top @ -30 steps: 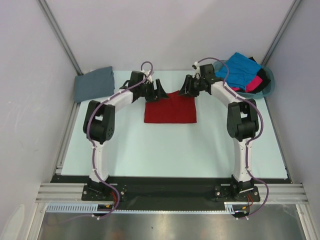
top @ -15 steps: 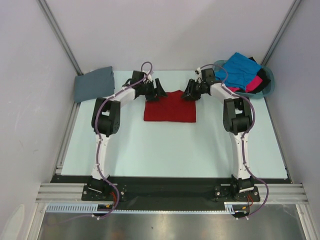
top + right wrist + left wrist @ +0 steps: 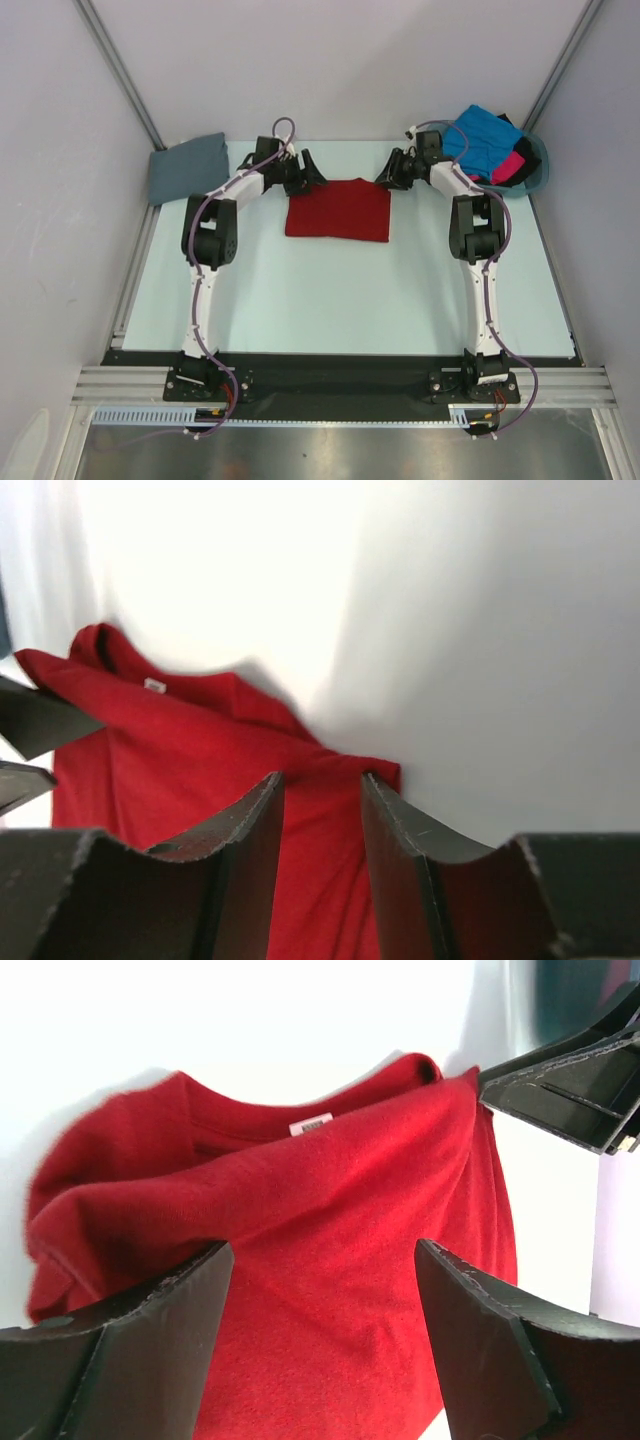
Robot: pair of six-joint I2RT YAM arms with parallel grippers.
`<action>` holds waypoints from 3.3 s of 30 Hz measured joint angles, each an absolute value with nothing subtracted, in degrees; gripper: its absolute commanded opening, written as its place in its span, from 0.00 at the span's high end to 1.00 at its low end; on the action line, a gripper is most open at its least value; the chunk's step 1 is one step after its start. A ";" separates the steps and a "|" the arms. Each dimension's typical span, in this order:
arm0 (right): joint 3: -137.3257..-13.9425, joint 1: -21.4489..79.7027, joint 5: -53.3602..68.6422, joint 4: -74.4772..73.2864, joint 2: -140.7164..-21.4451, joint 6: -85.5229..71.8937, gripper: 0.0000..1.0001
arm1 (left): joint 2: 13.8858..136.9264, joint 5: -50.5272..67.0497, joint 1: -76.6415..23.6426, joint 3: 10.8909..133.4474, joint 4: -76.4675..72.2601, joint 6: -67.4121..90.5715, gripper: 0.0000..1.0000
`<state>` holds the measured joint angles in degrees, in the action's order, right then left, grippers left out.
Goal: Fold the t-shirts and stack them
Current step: Fold the tshirt, then neatly place the folded tshirt to the corner
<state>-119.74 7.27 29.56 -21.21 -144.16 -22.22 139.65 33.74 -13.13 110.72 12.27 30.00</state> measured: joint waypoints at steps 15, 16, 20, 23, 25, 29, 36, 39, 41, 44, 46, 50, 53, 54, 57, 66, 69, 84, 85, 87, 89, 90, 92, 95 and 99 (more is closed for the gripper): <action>-111.90 6.31 20.95 -22.04 -137.05 -16.99 0.44 | 132.16 22.87 -10.76 98.67 2.22 28.16 0.07; -110.41 6.37 20.56 -22.11 -135.79 -16.84 0.44 | 130.96 21.78 -10.57 97.36 2.22 27.92 0.07; -103.77 6.48 19.77 -21.78 -129.49 -16.60 0.43 | 126.72 19.09 -9.80 93.60 1.98 27.73 0.05; -99.44 6.70 19.77 -21.19 -125.78 -16.69 0.39 | 123.50 17.87 -9.50 90.39 1.23 27.68 0.05; -96.95 6.85 19.92 -20.82 -123.94 -16.84 0.36 | 121.49 17.45 -9.45 88.42 1.21 27.68 0.04; -93.34 7.46 20.40 -19.66 -122.67 -17.21 0.35 | 119.17 17.15 -9.45 84.42 0.51 27.51 0.04; -91.79 8.05 23.27 -18.13 -122.85 -18.57 0.35 | 119.17 17.19 -9.50 80.77 0.78 27.53 0.04; -92.82 8.16 24.51 -17.21 -124.22 -19.07 0.34 | 119.37 17.69 -9.50 80.79 0.47 27.53 0.04; -93.80 8.23 25.30 -16.86 -125.75 -19.46 0.34 | 120.03 18.33 -9.50 81.14 0.47 27.55 0.04; -94.87 8.54 26.15 -16.78 -127.96 -19.77 0.34 | 121.67 18.83 -9.50 81.91 0.51 27.57 0.03; -95.39 8.60 26.92 -16.49 -128.55 -20.10 0.34 | 122.43 19.35 -9.50 82.04 0.08 27.66 0.03; -96.75 8.97 28.60 -15.88 -129.82 -20.58 0.34 | 123.22 20.16 -9.50 82.78 -0.67 27.97 0.03; -97.51 9.28 29.61 -15.66 -130.54 -20.95 0.35 | 123.72 20.69 -9.54 83.13 -1.45 27.99 0.03; -97.84 9.37 30.15 -15.53 -130.78 -20.99 0.36 | 123.81 20.88 -9.56 83.18 -1.67 28.01 0.03; -98.08 9.74 31.14 -15.27 -131.22 -21.12 0.42 | 124.01 21.32 -9.72 83.24 -2.09 28.03 0.03; -98.08 10.44 34.00 -14.63 -132.75 -22.52 0.60 | 124.22 21.43 -10.74 83.26 -2.83 28.08 0.03; -98.00 10.37 34.72 -14.28 -132.73 -22.65 0.37 | 124.22 21.43 -10.92 83.24 -2.85 28.05 0.03; -87.61 9.87 24.60 -16.29 -122.28 -18.33 0.25 | 121.67 21.17 -10.98 78.37 -5.52 27.94 0.03; -86.54 9.80 24.10 -16.32 -121.54 -18.33 0.26 | 121.58 21.19 -10.98 78.04 -5.96 27.94 0.03; -84.90 9.78 23.27 -16.32 -120.57 -18.35 0.25 | 121.49 21.52 -10.96 77.52 -6.83 27.97 0.03; -83.68 9.78 23.09 -16.16 -119.90 -18.37 0.26 | 121.49 22.06 -10.96 77.32 -7.42 28.01 0.05; -83.24 9.78 22.87 -16.12 -119.55 -18.37 0.25 | 121.51 22.83 -10.96 77.23 -7.64 28.16 0.07; -82.46 9.78 22.90 -15.94 -119.04 -18.39 0.25 | 121.56 24.16 -10.96 76.77 -8.25 28.56 0.09; -81.84 9.78 22.92 -15.68 -118.69 -18.41 0.25 | 121.58 26.35 -10.96 75.61 -9.89 29.61 0.15; -81.32 9.78 22.92 -15.35 -118.39 -18.52 0.26 | 121.58 27.97 -11.00 73.23 -13.30 31.75 0.38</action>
<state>-81.32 9.78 22.92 -15.35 -118.39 -18.52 121.58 27.97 -11.00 73.23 -13.30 31.75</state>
